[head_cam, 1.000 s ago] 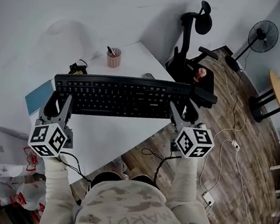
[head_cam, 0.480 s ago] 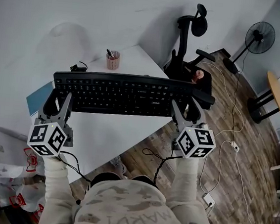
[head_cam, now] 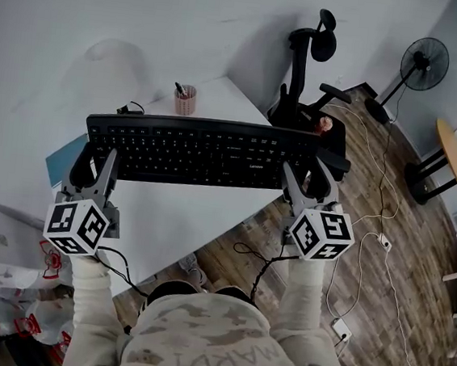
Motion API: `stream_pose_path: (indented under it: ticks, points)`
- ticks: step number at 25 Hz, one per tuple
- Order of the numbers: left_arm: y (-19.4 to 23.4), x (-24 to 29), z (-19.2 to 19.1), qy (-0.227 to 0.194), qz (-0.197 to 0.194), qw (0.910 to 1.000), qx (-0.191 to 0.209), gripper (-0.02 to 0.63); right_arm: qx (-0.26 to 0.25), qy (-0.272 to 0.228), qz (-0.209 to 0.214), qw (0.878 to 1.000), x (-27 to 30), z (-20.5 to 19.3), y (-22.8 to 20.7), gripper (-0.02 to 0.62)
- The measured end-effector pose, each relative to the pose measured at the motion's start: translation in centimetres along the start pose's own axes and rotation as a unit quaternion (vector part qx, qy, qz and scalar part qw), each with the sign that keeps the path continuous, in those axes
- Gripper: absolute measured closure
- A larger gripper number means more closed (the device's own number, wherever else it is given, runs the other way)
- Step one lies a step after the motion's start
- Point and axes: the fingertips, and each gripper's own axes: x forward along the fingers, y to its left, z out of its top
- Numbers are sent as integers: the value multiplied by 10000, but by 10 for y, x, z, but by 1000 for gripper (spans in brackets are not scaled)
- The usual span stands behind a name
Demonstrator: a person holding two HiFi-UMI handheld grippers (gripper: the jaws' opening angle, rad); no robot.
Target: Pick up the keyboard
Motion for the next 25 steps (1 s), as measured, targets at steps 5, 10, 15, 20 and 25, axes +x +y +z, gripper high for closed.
stream_pose_path:
  ticks: [5, 10, 15, 20, 25]
  points:
    - [7, -6, 3, -67, 29, 10000, -34, 345, -72, -76, 27, 9999, 1, 6, 10, 308]
    - [8, -6, 3, -75, 46, 10000, -12, 345, -78, -96, 39, 9999, 2, 5, 10, 308]
    - [0, -9, 7, -89, 54, 9999, 23, 345, -53, -127, 40, 9999, -5, 7, 6, 308]
    - [1, -9, 8, -88, 64, 9999, 8, 345, -74, -133, 43, 9999, -4, 10, 7, 308]
    - [-11, -22, 13, -110, 58, 9999, 18, 345, -91, -179, 51, 9998, -21, 16, 5, 308]
